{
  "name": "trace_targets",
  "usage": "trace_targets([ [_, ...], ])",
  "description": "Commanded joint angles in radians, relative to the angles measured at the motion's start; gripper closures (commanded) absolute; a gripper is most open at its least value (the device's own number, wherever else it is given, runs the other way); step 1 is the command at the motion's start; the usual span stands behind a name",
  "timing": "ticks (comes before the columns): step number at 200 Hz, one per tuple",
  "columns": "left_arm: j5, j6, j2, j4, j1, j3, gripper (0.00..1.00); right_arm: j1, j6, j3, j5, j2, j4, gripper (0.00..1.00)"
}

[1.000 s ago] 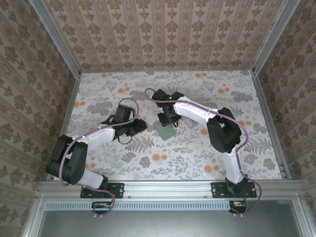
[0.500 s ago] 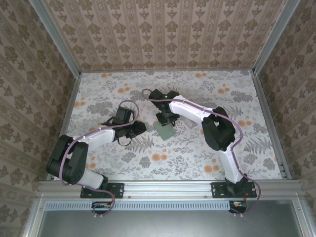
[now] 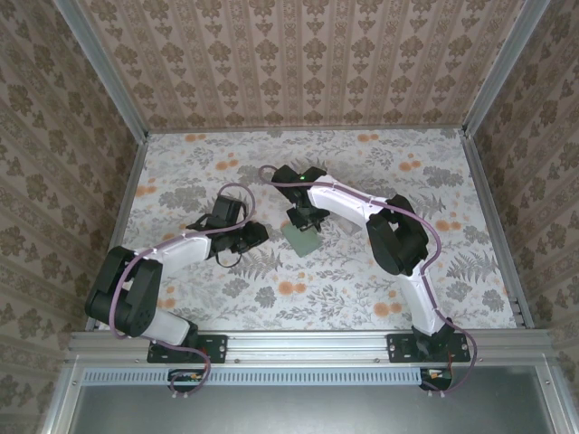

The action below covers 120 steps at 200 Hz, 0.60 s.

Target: Put the credit cards into the card holder

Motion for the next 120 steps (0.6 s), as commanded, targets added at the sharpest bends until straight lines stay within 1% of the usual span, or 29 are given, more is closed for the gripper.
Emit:
trace_targets([
  [1,0.013,0.025,0.01,0.007,0.006,0.001,0.68,0.005,-0.008,0.022,0.035,0.011,-0.047,0.8],
  [23,0.013,0.025,0.012,0.008,0.006,0.001,0.68,0.005,-0.009,0.019,0.042,0.003,-0.048,0.85],
  [58,0.035,0.019,0.025,0.025,0.007,0.007,0.67,0.005,-0.013,-0.01,0.047,-0.039,-0.023,0.89],
  [105,0.055,0.008,0.054,0.043,-0.01,0.013,0.67,-0.009,-0.004,-0.154,0.0,-0.157,0.098,0.92],
  [120,0.055,0.006,0.064,0.045,-0.025,0.024,0.67,-0.02,-0.006,-0.21,-0.036,-0.199,0.154,0.93],
])
